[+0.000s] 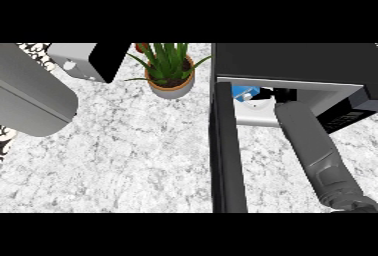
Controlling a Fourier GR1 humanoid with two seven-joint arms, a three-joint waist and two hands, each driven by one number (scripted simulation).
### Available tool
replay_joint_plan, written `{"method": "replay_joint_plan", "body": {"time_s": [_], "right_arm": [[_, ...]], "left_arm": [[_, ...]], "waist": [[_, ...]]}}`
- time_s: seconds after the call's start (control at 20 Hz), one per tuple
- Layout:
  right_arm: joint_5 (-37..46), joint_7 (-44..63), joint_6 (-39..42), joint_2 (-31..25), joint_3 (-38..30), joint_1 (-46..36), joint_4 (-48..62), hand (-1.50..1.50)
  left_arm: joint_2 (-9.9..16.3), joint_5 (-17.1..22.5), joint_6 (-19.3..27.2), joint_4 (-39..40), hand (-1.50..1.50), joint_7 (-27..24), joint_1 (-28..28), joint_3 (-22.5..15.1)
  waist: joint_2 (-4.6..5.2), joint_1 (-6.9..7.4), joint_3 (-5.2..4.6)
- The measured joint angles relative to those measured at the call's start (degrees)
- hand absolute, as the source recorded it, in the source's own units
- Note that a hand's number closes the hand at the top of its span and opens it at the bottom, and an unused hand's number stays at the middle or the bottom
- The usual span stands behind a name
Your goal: Pick up the milk, place it into the microwave and close the microwave
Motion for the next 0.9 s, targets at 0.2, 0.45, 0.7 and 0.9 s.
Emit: {"method": "replay_joint_plan", "body": {"time_s": [0.2,0.45,0.7,0.9], "right_arm": [[2.14,-2.33,-5.23,-1.92,0.13,-1.63,3.36,1.50],[4.36,-3.57,-10.08,-4.38,0.38,-3.30,7.22,1.50],[6.00,-0.70,-15.31,-6.90,0.26,-3.99,11.08,-1.50],[8.55,5.43,-21.75,-8.36,1.38,-4.32,14.56,-1.50]], "left_arm": [[0.32,-0.38,0.28,0.36,-1.50,0.50,-1.53,-0.46],[0.53,-1.03,0.14,1.19,-1.50,1.04,-2.82,-1.32],[0.81,-1.69,0.30,2.01,-1.50,1.42,-4.34,-1.89],[1.62,-2.47,0.37,2.47,-1.50,1.49,-5.04,-1.24]], "waist": [[0.61,0.78,0.06],[1.14,1.74,0.02],[1.44,2.42,-0.14],[1.57,3.26,-0.40]]}}
